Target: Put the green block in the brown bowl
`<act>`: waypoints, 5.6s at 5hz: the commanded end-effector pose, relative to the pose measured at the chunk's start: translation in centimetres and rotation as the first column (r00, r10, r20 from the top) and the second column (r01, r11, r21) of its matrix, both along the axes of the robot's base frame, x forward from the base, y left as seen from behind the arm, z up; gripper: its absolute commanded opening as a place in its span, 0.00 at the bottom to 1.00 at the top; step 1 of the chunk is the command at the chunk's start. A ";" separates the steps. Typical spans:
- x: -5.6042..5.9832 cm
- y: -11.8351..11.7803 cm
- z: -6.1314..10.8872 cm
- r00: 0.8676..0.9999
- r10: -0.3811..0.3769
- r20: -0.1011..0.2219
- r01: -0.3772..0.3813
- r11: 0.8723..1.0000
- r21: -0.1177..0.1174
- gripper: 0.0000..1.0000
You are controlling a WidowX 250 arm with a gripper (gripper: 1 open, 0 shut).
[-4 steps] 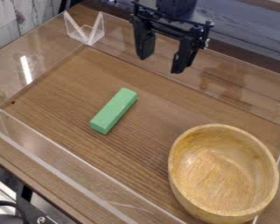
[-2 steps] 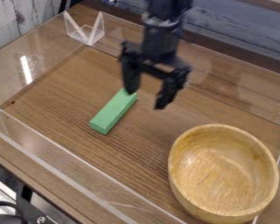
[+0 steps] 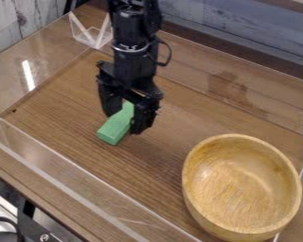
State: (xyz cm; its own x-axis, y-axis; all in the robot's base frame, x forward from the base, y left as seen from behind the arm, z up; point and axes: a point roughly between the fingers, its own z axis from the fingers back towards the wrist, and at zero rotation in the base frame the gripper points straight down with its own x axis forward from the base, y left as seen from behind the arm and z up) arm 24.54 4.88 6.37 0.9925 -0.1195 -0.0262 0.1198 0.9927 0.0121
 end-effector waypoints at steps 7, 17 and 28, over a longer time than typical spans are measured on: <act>3.7 2.2 -1.0 0.984 0.002 0.179 -0.004 1.000 0.013 1.00; 5.2 2.4 -2.9 0.979 -0.109 0.173 0.117 0.993 -0.034 0.00; 0.7 -19.1 5.0 0.970 -0.050 0.236 0.067 0.996 -0.062 0.00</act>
State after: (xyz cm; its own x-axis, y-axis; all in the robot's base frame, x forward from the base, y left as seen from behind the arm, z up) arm 24.91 -14.08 10.09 0.9699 -0.1729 0.1713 0.1768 0.9842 -0.0077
